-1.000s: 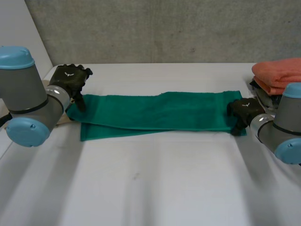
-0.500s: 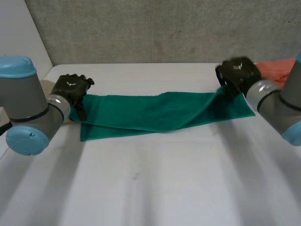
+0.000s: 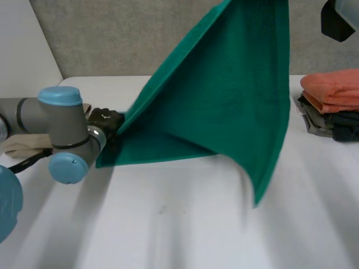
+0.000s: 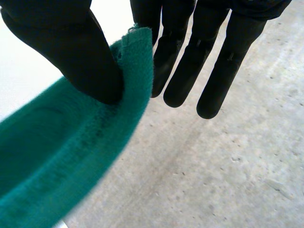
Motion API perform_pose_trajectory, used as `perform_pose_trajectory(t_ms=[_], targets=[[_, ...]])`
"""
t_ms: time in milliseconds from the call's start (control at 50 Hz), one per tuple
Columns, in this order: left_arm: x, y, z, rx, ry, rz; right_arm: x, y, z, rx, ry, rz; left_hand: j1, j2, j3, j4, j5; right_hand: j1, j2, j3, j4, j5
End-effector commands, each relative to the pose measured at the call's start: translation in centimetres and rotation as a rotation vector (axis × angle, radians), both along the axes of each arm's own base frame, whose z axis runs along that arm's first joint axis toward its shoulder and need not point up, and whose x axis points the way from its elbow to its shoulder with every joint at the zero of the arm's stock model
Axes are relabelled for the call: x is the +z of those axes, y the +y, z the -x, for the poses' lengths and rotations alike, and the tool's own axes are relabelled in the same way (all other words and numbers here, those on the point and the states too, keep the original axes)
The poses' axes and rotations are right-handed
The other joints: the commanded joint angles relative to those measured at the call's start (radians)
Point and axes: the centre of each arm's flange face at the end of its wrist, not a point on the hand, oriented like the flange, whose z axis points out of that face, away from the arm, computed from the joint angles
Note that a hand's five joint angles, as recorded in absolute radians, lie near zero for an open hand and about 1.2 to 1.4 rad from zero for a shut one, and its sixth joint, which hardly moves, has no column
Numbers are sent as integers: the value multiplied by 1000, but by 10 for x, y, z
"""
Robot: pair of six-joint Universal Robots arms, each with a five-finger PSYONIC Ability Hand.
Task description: Fold the laundry.
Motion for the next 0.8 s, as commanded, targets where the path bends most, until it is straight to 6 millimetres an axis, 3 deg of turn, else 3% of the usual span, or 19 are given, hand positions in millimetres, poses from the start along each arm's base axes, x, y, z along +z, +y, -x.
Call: perform_pose_trajectory(t_ms=[20,60,80,120,140,260,300,360,380,440,520,580,600,660,680,740,760,800], targets=[[31,-11,-14,110,-37,50,-43,-47,23,-127,86,-105,952,980,979,978,976,264,225,217,206,231],[51,-12,-19,117,-21,85,-62,-59,29,-163,141,-141,952,980,979,978,976,264,225,217,206,231],[70,-9,-25,112,-7,112,-83,-70,36,-196,201,-177,952,980,979,978,976,264,225,217,206,231],[85,-3,-30,93,1,126,-101,-80,43,-230,262,-206,952,980,979,978,976,264,225,217,206,231],[99,4,-32,57,6,140,-121,-88,48,-249,325,-242,952,980,979,978,976,264,225,217,206,231],[135,29,-30,-103,-15,199,-178,-107,59,-284,518,-349,952,980,979,978,976,264,225,217,206,231],[132,36,-27,-151,-56,185,-199,-113,59,-286,580,-386,952,980,979,978,976,264,225,217,206,231],[116,35,-29,-158,-126,123,-213,-121,59,-298,622,-400,952,980,979,978,976,264,225,217,206,231],[103,30,-30,-152,-177,82,-222,-127,58,-303,641,-406,952,980,979,978,976,264,225,217,206,231],[90,15,-31,-126,-250,59,-232,-137,54,-300,650,-405,952,980,979,978,976,264,225,217,206,231],[70,-19,-23,-91,-348,54,-245,-158,43,-302,649,-375,952,980,979,978,976,264,225,217,206,231],[77,-34,-13,-85,-353,118,-239,-183,34,-337,613,-293,952,980,979,978,976,264,225,217,206,231],[97,-44,-4,-77,-327,219,-226,-200,32,-381,571,-211,952,980,979,978,976,264,225,217,206,231],[147,-49,9,-63,-242,424,-190,-223,28,-464,455,-38,952,980,979,978,976,264,225,217,206,231],[182,-47,14,-45,-161,557,-163,-234,27,-509,351,82,952,980,979,978,976,264,225,217,206,231],[238,-37,16,-19,3,767,-122,-241,28,-549,174,236,952,980,979,978,976,264,225,217,206,231],[268,-29,15,-7,113,866,-102,-242,31,-567,75,303,952,980,979,978,976,264,225,217,206,231],[281,-26,16,-2,212,908,-83,-239,34,-574,-12,356,952,980,979,978,976,264,225,217,206,231]])
